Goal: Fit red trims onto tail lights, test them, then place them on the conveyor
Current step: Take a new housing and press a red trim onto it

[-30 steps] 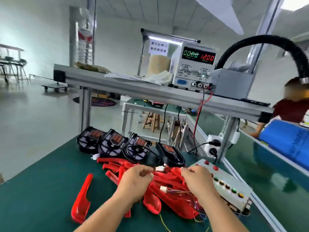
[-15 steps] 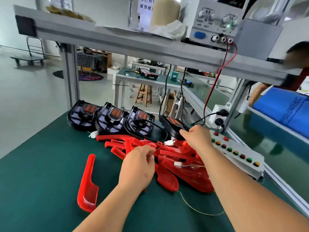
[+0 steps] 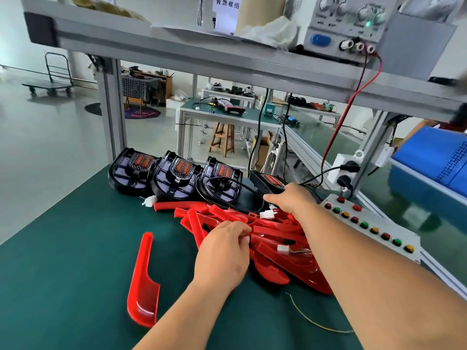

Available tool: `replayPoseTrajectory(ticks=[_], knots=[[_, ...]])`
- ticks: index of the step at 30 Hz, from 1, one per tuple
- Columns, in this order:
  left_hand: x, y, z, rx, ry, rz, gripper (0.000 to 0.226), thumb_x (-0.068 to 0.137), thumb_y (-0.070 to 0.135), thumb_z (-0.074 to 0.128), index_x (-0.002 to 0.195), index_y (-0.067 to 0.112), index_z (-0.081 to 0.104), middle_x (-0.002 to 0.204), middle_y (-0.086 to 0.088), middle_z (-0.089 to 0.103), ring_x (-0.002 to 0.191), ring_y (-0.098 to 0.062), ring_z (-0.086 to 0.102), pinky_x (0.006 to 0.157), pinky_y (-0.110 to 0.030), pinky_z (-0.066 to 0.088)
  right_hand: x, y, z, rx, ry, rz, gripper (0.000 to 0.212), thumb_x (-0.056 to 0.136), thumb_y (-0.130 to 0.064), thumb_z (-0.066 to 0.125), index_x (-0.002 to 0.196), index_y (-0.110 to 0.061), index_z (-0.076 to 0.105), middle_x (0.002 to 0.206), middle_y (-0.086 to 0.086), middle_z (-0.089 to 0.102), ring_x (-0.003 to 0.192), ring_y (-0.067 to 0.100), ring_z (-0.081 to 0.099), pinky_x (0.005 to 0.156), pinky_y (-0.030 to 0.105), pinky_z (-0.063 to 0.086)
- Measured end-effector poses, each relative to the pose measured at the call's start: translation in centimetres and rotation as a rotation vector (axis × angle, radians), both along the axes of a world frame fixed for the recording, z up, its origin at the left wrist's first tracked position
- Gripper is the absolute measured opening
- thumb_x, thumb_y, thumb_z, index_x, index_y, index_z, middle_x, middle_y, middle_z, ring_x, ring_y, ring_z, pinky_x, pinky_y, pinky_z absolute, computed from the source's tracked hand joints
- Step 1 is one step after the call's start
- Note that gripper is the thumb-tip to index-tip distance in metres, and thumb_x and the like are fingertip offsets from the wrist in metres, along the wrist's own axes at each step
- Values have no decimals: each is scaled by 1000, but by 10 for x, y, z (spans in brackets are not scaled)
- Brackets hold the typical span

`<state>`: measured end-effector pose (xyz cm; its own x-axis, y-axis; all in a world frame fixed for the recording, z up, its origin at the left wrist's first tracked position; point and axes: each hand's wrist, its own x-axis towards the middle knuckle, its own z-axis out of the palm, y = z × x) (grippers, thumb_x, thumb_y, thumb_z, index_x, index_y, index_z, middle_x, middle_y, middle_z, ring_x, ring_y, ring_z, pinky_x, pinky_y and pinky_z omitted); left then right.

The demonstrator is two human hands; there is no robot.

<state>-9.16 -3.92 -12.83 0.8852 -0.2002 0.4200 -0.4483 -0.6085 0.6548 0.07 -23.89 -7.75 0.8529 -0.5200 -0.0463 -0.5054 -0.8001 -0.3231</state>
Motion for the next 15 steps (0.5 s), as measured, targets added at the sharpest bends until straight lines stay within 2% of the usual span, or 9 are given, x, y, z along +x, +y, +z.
replayPoseTrajectory(ticks=[4, 8, 12, 13, 15], knots=[[0, 0, 0, -16, -5, 2, 23, 95, 23, 55, 113, 28, 68, 112, 16, 63, 104, -3, 56, 78, -4, 26, -1, 2, 0, 85, -69, -73, 84, 65, -66, 69, 128, -12, 53, 121, 9, 61, 106, 32, 60, 91, 45, 52], [0, 1, -1, -24, -12, 20, 24, 96, 25, 53, 114, 29, 68, 112, 16, 64, 104, -4, 57, 77, -8, 27, 0, -2, 2, 348, -257, -141, 78, 65, -56, 79, 120, -5, 58, 108, 10, 62, 104, 34, 58, 93, 47, 51], [-1, 0, 1, -45, -26, 24, 24, 96, 26, 53, 115, 28, 68, 113, 15, 65, 106, -6, 58, 82, -10, 30, -6, -4, 11, 661, -467, -196, 87, 65, -43, 87, 133, -3, 51, 123, 13, 60, 105, 31, 57, 85, 39, 49], [-2, -1, 2, -54, -35, 23, 25, 96, 27, 53, 116, 28, 68, 113, 15, 65, 106, -6, 58, 83, -10, 31, -9, -4, 13, 705, -502, -195, 82, 66, -40, 88, 129, -2, 54, 120, 12, 61, 103, 30, 58, 82, 36, 46], [-3, -2, 4, -82, -59, 22, 26, 96, 28, 54, 118, 27, 67, 116, 15, 64, 109, -6, 57, 87, -10, 31, -14, -5, 20, 759, -563, -173, 54, 67, -37, 88, 103, -5, 64, 99, 3, 63, 87, 22, 60, 76, 32, 42]])
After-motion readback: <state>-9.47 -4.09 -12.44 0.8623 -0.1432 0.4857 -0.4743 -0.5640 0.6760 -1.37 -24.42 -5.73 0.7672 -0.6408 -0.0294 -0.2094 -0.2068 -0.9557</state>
